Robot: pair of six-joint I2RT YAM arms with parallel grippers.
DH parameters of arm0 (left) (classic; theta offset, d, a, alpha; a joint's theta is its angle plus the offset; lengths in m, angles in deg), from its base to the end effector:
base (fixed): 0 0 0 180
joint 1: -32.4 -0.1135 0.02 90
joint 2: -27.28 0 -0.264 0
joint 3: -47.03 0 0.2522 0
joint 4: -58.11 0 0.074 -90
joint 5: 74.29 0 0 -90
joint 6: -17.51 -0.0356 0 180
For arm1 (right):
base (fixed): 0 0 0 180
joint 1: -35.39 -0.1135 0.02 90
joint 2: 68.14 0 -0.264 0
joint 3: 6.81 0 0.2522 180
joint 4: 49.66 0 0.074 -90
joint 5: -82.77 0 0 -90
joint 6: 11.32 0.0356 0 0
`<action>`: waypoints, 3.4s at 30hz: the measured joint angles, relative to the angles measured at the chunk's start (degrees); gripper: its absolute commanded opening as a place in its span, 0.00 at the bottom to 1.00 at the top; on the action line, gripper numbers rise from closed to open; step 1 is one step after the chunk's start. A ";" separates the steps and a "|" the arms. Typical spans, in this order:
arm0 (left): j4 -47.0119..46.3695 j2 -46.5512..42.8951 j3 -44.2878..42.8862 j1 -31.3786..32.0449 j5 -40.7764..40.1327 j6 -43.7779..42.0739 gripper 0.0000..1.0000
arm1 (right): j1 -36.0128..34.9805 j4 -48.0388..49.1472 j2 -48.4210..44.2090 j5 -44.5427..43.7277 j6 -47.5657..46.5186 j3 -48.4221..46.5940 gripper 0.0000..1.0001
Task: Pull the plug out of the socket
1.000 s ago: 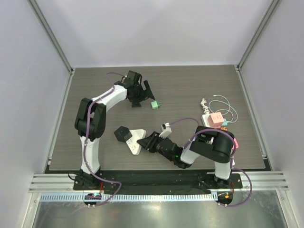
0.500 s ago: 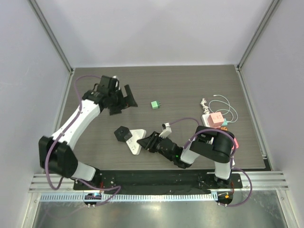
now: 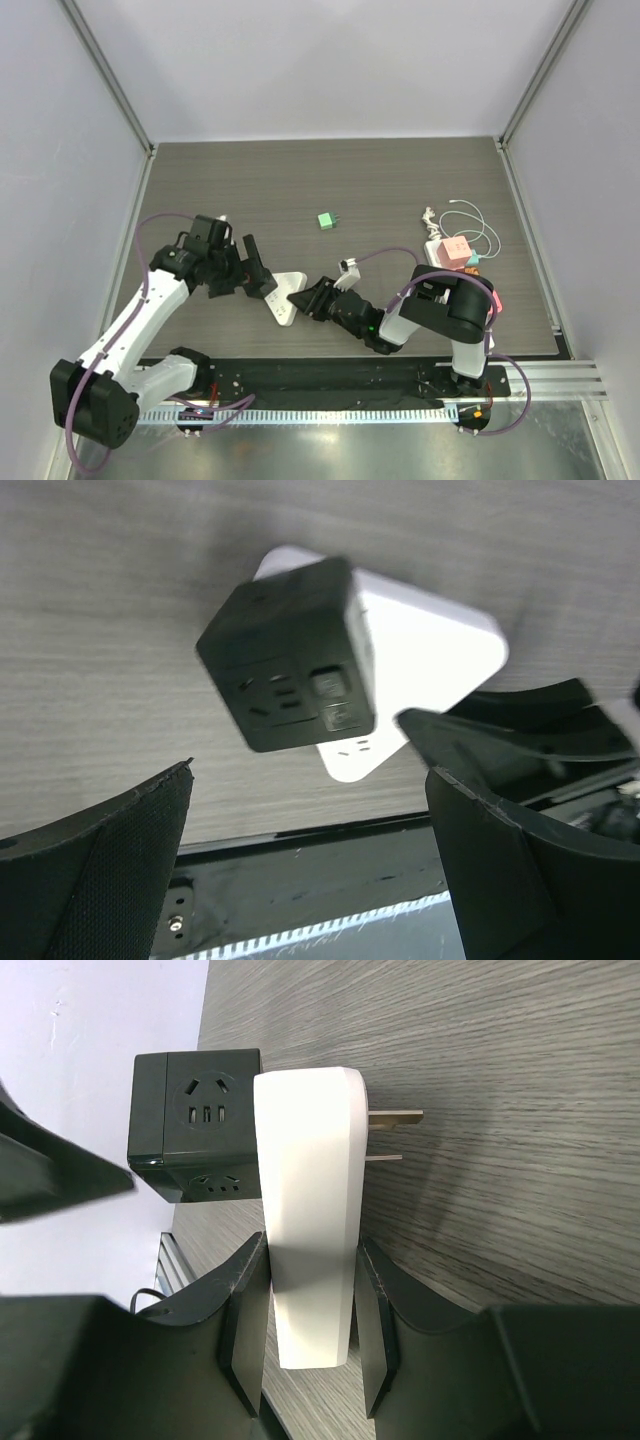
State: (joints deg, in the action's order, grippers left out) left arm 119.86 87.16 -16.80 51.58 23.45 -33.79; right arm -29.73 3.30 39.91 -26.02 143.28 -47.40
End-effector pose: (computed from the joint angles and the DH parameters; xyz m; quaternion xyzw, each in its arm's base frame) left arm 0.1848 -0.0694 0.2668 -0.1441 0.9479 -0.1906 0.2108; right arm 0.1378 0.2698 0.1046 0.0964 0.7805 0.4920 0.3734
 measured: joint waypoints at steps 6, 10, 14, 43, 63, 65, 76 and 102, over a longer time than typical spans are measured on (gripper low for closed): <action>1.01 -0.98 3.17 -0.02 -1.75 2.75 1.00 | 0.00 -0.44 0.00 0.02 0.00 -0.28 0.01; 0.61 -2.95 4.44 -0.02 -3.91 4.90 1.00 | 0.00 -0.44 0.00 0.02 0.00 -0.28 0.01; -0.55 -1.84 5.40 -0.02 -3.52 7.02 1.00 | 0.00 -0.44 0.00 0.02 0.00 -0.28 0.01; -16.15 2.05 12.98 -1.22 -2.08 18.03 0.52 | 0.00 -0.33 0.00 0.13 -0.39 -0.31 0.02; -19.96 1.49 15.23 -4.52 3.08 14.84 0.00 | 0.31 -11.72 0.11 3.76 -5.77 -7.52 0.64; -20.11 1.38 15.37 -4.52 3.34 14.78 0.00 | 0.31 -12.39 0.11 3.98 -5.90 -7.78 0.63; -19.87 -0.61 16.59 -4.52 3.80 14.36 0.00 | 0.31 -12.74 1.09 5.11 -5.97 -9.05 0.18; -17.35 -7.76 15.72 -5.11 2.16 14.69 0.00 | -0.17 -30.10 -5.97 3.82 -4.26 -15.08 0.01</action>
State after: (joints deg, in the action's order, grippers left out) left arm 102.50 79.40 -1.08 46.47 25.62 -19.10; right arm -29.90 -26.80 33.94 -22.19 139.01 -62.48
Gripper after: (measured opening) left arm 0.622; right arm 0.407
